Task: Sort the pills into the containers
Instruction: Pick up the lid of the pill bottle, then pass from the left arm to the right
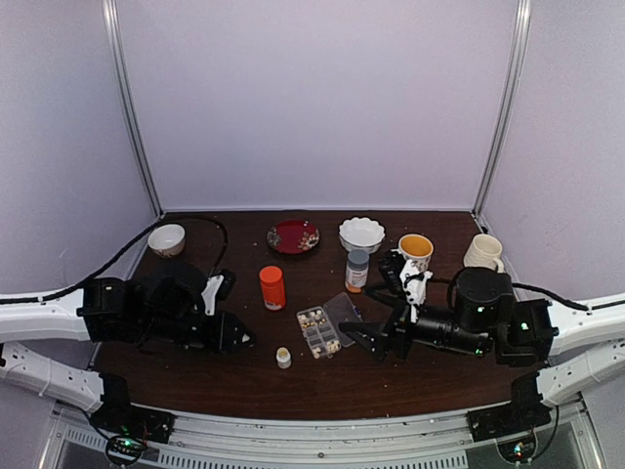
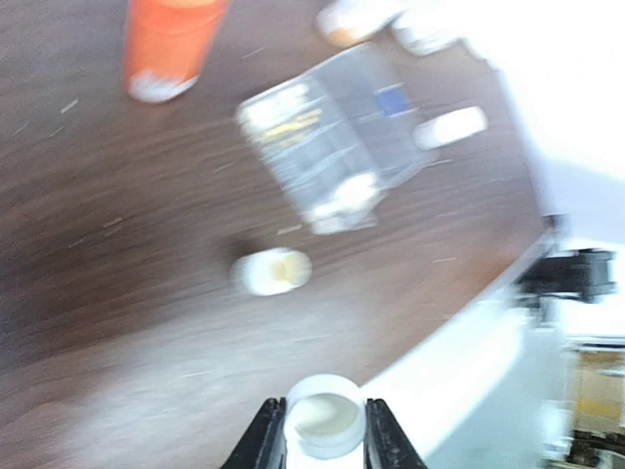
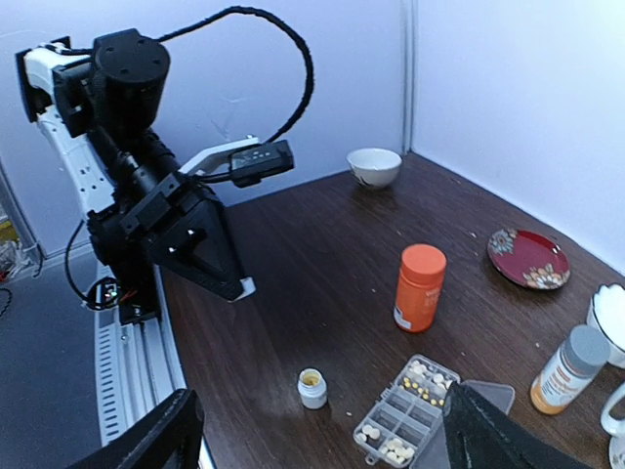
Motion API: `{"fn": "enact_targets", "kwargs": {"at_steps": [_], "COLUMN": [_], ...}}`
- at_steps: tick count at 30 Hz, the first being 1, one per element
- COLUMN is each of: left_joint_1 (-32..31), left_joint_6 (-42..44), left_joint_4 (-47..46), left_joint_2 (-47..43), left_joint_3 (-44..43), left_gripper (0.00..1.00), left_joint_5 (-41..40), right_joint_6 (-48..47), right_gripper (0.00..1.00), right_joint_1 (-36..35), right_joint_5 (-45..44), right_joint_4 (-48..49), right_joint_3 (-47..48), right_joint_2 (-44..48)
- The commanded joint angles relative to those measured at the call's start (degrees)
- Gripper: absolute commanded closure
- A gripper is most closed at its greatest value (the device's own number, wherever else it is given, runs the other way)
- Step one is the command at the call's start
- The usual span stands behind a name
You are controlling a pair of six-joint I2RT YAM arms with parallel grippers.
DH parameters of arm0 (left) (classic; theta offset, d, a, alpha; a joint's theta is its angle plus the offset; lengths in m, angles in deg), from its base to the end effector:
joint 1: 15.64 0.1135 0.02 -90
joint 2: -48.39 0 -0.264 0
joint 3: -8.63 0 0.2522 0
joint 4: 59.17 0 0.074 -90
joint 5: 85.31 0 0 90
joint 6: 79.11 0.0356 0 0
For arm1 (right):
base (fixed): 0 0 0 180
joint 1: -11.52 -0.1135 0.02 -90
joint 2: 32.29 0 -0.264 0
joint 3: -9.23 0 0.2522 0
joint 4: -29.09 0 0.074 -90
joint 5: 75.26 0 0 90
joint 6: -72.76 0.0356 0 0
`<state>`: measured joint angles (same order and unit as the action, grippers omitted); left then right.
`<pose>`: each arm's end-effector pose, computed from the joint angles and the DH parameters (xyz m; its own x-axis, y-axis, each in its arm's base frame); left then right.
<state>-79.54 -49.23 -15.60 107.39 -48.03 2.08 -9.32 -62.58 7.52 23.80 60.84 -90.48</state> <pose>0.0948 -0.1899 0.2508 -0.9232 -0.0844 -0.3750 0.1660 0.7924 -0.5870 0.0696 0.2280 0.2865 -0.1826 -0.1422 -0.9728 -0.9039 0.4136 0.1092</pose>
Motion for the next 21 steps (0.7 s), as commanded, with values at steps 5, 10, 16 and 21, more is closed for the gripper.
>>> {"fn": "enact_targets", "kwargs": {"at_steps": [5, 10, 16, 21], "left_joint_1": [0.3, 0.3, 0.3, 0.3], "left_joint_6": [-6.8, -13.1, -15.9, -17.0], "left_joint_4": [-23.3, -42.2, -50.7, -54.8], "left_joint_2": [-6.2, -4.1, -2.0, -1.3], "left_joint_3": [0.1, 2.9, 3.3, 3.8], "left_gripper": [0.73, 0.74, 0.75, 0.75], "left_joint_5": [15.0, 22.8, 25.9, 27.0], "right_joint_6": [-17.6, -21.6, -23.1, -22.7], "right_gripper": [0.16, 0.21, 0.32, 0.43], "right_joint_1": [-2.9, -4.1, -5.1, -5.2], "right_joint_5": [11.0, 12.1, 11.9, 8.4], "right_joint_4": [9.3, 12.6, 12.6, 14.4], "right_joint_3": [3.1, 6.5, 11.3, 12.5], "right_joint_2": [-0.4, -4.2, -9.4, -11.6]}}
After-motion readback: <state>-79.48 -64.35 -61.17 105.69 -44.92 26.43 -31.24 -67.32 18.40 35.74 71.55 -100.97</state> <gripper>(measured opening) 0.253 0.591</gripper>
